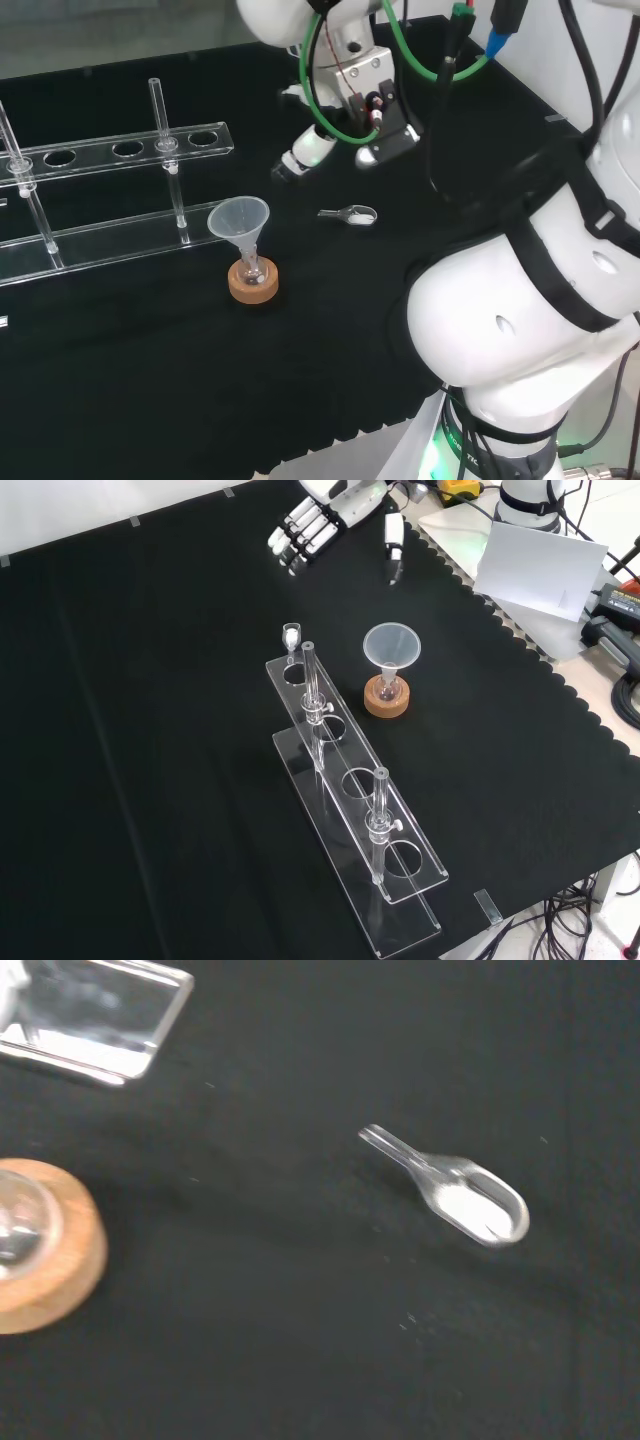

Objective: Pick up the weighing funnel.

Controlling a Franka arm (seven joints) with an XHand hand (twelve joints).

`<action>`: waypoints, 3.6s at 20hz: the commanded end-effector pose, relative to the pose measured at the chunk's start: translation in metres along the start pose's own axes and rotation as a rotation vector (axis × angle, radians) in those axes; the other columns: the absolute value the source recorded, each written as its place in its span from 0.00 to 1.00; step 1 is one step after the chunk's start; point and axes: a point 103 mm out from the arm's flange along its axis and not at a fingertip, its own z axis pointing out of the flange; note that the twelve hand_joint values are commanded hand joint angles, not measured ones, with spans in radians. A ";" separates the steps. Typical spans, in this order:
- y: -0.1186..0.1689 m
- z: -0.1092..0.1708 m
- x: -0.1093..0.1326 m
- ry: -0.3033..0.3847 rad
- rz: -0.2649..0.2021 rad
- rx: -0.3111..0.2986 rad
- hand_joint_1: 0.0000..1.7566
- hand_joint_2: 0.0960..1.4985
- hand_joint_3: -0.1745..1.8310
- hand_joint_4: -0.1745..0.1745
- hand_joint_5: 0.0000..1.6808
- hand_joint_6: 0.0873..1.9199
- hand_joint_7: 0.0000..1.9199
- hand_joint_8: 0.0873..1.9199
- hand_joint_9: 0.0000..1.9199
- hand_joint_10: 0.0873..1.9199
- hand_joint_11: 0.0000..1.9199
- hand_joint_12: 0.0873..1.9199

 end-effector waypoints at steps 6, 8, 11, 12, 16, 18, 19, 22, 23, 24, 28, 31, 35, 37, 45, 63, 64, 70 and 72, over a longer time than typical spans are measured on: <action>0.020 0.039 -0.040 0.074 0.190 -0.049 0.31 0.42 0.09 0.41 0.01 0.00 0.10 0.15 0.02 0.30 0.00 0.47; 0.027 0.045 -0.041 0.082 0.221 -0.094 0.34 0.43 0.09 0.39 0.04 0.00 0.12 0.21 0.02 0.39 0.00 0.55; 0.035 0.053 -0.041 0.069 0.227 -0.108 0.38 0.43 0.09 0.38 0.10 0.00 0.15 0.25 0.05 0.42 0.00 0.62; 0.037 0.056 -0.041 0.068 0.228 -0.101 0.39 0.43 0.09 0.38 0.11 0.00 0.16 0.25 0.05 0.43 0.00 0.63; 0.045 0.080 -0.046 0.030 0.200 -0.016 0.41 0.44 0.09 0.44 0.24 0.00 0.25 0.25 0.08 0.41 0.00 0.64; 0.049 0.086 -0.050 0.014 0.189 0.020 0.42 0.44 0.09 0.46 0.28 0.00 0.28 0.23 0.10 0.40 0.00 0.64; 0.050 0.087 -0.051 0.010 0.186 0.029 0.42 0.44 0.09 0.46 0.30 0.00 0.30 0.22 0.11 0.39 0.00 0.64; 0.059 0.089 -0.056 -0.013 0.157 0.069 0.43 0.44 0.09 0.48 0.33 0.00 0.34 0.20 0.15 0.36 0.00 0.63; 0.063 0.090 -0.059 -0.020 0.144 0.070 0.43 0.44 0.10 0.49 0.34 0.00 0.36 0.20 0.16 0.35 0.00 0.63; 0.067 0.091 -0.060 -0.025 0.134 0.076 0.43 0.44 0.10 0.50 0.35 0.00 0.38 0.20 0.18 0.34 0.00 0.63; 0.076 0.095 -0.069 -0.033 0.121 0.078 0.44 0.44 0.10 0.52 0.37 0.00 0.41 0.19 0.20 0.32 0.00 0.63; 0.077 0.094 -0.076 -0.029 0.143 0.067 0.45 0.44 0.10 0.52 0.39 0.00 0.43 0.19 0.22 0.31 0.00 0.63; 0.079 0.089 -0.085 -0.028 0.212 0.087 0.46 0.45 0.10 0.53 0.41 0.00 0.45 0.19 0.25 0.29 0.00 0.63; 0.083 0.088 -0.087 -0.031 0.208 0.095 0.47 0.45 0.10 0.55 0.41 0.00 0.46 0.18 0.27 0.27 0.00 0.62; 0.094 0.101 -0.077 -0.029 0.163 0.123 0.47 0.45 0.10 0.56 0.42 0.00 0.47 0.18 0.28 0.26 0.00 0.61; 0.095 0.137 -0.063 0.004 0.188 0.146 0.47 0.46 0.11 0.56 0.44 0.00 0.48 0.18 0.28 0.25 0.00 0.60; 0.096 0.139 -0.062 0.008 0.192 0.148 0.47 0.46 0.11 0.56 0.44 0.00 0.48 0.18 0.28 0.25 0.00 0.60; 0.099 0.147 -0.061 0.030 0.211 0.161 0.47 0.46 0.11 0.56 0.44 0.00 0.48 0.18 0.29 0.25 0.00 0.59; 0.101 0.151 -0.060 0.031 0.213 0.165 0.47 0.46 0.11 0.56 0.44 0.00 0.49 0.18 0.29 0.25 0.00 0.59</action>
